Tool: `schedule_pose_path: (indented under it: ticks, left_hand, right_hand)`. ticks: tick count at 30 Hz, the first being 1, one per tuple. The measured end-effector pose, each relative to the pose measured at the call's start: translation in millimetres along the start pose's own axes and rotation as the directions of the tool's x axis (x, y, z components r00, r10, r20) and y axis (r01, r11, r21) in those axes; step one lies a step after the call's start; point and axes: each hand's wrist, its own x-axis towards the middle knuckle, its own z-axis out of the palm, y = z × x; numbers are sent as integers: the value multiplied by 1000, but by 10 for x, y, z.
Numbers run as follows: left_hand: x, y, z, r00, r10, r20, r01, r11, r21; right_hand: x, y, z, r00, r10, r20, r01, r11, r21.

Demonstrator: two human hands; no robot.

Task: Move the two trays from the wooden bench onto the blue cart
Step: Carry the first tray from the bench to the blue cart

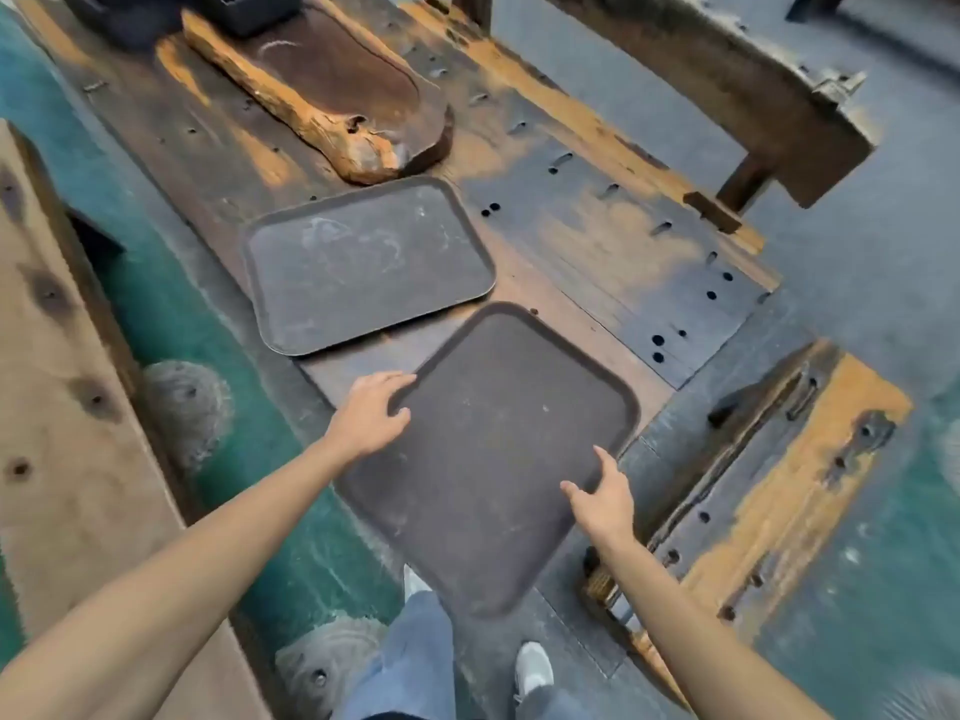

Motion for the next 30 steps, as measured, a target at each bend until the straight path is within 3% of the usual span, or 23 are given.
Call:
schedule_pose_path:
  ticks: [3, 7, 11, 15, 21, 30]
  left_hand:
    - [246, -137, 77, 994, -88, 70, 90, 996, -23]
    - [458, -228, 206, 966, -173, 192, 182, 983, -30]
    - [604, -311, 216, 951, -238, 196, 260, 961, -93]
    - [704, -412, 211, 936, -278, 218, 308, 944, -116]
    - [776, -476, 229, 919, -301, 256, 362, 900, -241]
    - [346, -530, 118, 814, -396, 425, 571, 682, -458]
  right_hand:
    - [40, 106, 113, 989, 105, -103, -97, 992, 81]
    - [86, 305, 285, 968, 218, -120, -191, 960, 205]
    - [118, 414, 429, 936, 324, -137, -255, 893, 370]
    - [162, 454, 493, 897, 425, -126, -346, 849, 399]
    - [206, 465, 477, 879, 468, -91, -379, 801, 463]
    - [67, 555, 273, 905, 421, -56, -336, 791, 512]
